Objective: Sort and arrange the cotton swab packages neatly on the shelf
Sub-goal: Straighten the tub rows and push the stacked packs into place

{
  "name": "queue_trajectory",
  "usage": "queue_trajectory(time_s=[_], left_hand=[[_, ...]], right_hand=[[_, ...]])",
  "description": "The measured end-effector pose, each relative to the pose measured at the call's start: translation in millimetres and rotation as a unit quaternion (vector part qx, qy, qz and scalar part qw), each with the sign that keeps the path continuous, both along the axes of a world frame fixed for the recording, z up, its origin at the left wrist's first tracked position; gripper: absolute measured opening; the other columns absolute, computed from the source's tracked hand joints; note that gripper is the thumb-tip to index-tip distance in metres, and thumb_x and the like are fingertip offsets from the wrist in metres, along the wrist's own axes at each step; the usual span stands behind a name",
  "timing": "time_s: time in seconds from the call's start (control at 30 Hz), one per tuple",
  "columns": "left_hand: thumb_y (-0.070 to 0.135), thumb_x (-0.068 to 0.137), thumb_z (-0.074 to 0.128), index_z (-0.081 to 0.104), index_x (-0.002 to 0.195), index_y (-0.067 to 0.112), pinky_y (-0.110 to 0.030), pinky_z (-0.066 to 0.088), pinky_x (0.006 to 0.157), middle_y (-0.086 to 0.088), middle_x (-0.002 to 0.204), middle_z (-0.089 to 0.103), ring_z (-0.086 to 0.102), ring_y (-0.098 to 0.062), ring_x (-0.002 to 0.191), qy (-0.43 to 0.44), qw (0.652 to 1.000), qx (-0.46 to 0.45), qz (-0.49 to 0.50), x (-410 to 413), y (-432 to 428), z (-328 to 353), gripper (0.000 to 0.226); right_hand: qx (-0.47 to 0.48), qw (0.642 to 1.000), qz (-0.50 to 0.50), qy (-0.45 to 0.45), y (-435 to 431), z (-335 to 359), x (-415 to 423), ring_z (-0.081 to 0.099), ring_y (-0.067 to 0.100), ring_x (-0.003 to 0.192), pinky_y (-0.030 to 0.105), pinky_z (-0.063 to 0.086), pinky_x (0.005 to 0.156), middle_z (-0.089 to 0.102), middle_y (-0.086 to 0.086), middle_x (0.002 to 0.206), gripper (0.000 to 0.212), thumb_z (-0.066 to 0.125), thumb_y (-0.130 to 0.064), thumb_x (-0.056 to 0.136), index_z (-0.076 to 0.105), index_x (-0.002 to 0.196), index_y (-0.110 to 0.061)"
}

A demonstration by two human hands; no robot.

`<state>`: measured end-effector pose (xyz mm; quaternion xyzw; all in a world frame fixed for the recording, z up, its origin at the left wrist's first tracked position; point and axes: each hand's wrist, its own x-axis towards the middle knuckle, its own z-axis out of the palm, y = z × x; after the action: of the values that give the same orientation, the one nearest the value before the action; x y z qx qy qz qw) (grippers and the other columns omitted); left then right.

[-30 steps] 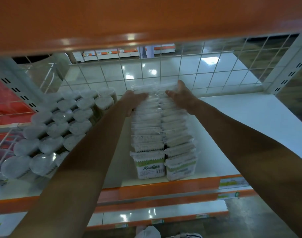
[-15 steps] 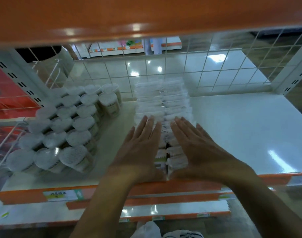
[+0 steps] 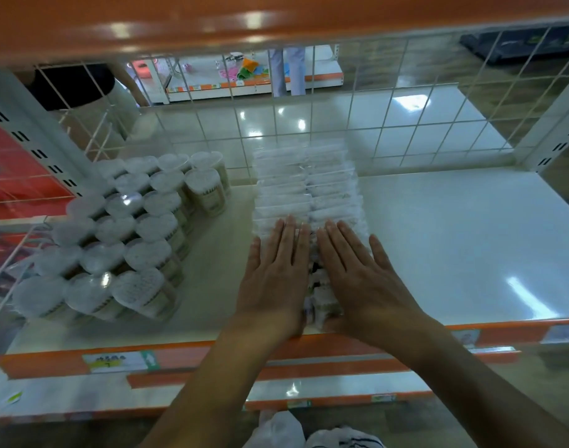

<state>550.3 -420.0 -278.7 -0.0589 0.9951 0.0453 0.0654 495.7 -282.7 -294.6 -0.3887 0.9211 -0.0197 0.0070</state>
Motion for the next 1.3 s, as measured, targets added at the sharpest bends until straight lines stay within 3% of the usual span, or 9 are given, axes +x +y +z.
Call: queue_trajectory(time_s=[0.2,0.37,0.53,0.7,0.8,0.9,1.03,1.2,1.3], left_hand=[[0.029,0.094,0.051,-0.023,0.146,0.015,-0.04,-0.008,0.118,-0.004,0.156,-0.026,-0.024,-0.02,0.143,0.033,0.999,0.002,-0.001,-6,-3,-2,0.092],[0.03,0.096,0.049,-0.018,0.148,0.014,-0.04,-0.007,0.118,-0.004,0.157,-0.021,-0.021,-0.02,0.144,0.046,0.999,0.0,-0.006,-12,-6,-5,0.087],[0.036,0.088,0.061,-0.013,0.15,0.013,-0.041,-0.006,0.118,-0.005,0.158,-0.017,-0.018,-0.021,0.145,0.049,0.999,0.005,-0.021,-15,-10,-7,0.099],[0.04,0.087,0.062,-0.014,0.149,0.014,-0.041,-0.006,0.119,-0.005,0.158,-0.019,-0.019,-0.02,0.144,0.046,0.999,0.008,-0.024,-13,-10,-4,0.102],[0.04,0.086,0.063,-0.016,0.149,0.015,-0.039,-0.007,0.118,-0.004,0.157,-0.02,-0.02,-0.019,0.144,0.049,0.999,0.01,-0.021,-10,-9,-2,0.104],[0.044,0.085,0.065,-0.02,0.148,0.017,-0.037,-0.007,0.117,-0.003,0.156,-0.024,-0.022,-0.018,0.143,0.054,0.998,0.016,-0.014,-4,-8,0,0.109],[0.046,0.081,0.069,-0.027,0.145,0.019,-0.038,-0.008,0.118,0.001,0.152,-0.032,-0.026,-0.015,0.141,0.04,0.999,0.017,0.006,6,-7,11,0.119],[0.06,0.073,0.068,-0.031,0.143,0.022,-0.037,-0.01,0.115,0.0,0.151,-0.036,-0.028,-0.015,0.14,0.033,0.999,0.009,0.037,33,-9,24,0.127],[0.064,0.076,0.063,-0.028,0.145,0.021,-0.041,-0.004,0.118,-0.001,0.153,-0.032,-0.025,-0.016,0.142,0.06,0.997,-0.006,0.056,53,-11,28,0.121]], right_hand=[[-0.003,1.0,-0.001,-0.001,-4,1,-7,0.044,0.038,0.127,0.06,0.038,0.096,0.049,0.023,0.135,0.127,0.085,-0.06,0.031,0.045,0.133,0.005],[-0.002,1.0,0.009,-0.001,-5,1,-10,0.042,0.039,0.129,0.06,0.036,0.098,0.047,0.024,0.137,0.123,0.083,-0.06,0.037,0.044,0.134,0.006],[-0.001,1.0,0.008,-0.004,-7,0,-13,0.041,0.04,0.13,0.059,0.03,0.101,0.046,0.024,0.138,0.12,0.076,-0.064,0.043,0.042,0.135,0.005],[-0.01,1.0,0.009,-0.002,-6,-2,-13,0.041,0.04,0.129,0.061,0.035,0.099,0.046,0.023,0.138,0.123,0.079,-0.066,0.041,0.042,0.135,0.004],[0.006,1.0,0.01,-0.014,-6,6,-10,0.029,0.038,0.137,0.061,0.026,0.106,0.035,0.022,0.146,0.128,0.079,-0.066,0.045,0.031,0.142,0.003],[0.017,0.999,0.028,-0.036,-4,16,-7,-0.012,0.027,0.144,0.05,-0.005,0.115,-0.008,0.011,0.157,0.131,0.059,-0.076,0.059,-0.007,0.148,-0.006],[0.004,0.998,0.023,-0.058,2,27,-2,-0.026,0.019,0.14,0.043,-0.017,0.112,-0.03,0.002,0.149,0.135,0.043,-0.087,0.055,-0.02,0.145,-0.01],[-0.009,0.997,0.064,-0.049,5,28,6,-0.026,0.02,0.139,0.042,-0.02,0.108,-0.029,0.003,0.148,0.138,-0.008,-0.097,0.04,-0.02,0.145,-0.009],[-0.044,0.995,0.082,-0.035,4,30,13,-0.015,0.022,0.143,0.042,-0.014,0.111,-0.011,0.007,0.156,0.128,0.011,-0.094,0.055,-0.007,0.148,-0.009]])
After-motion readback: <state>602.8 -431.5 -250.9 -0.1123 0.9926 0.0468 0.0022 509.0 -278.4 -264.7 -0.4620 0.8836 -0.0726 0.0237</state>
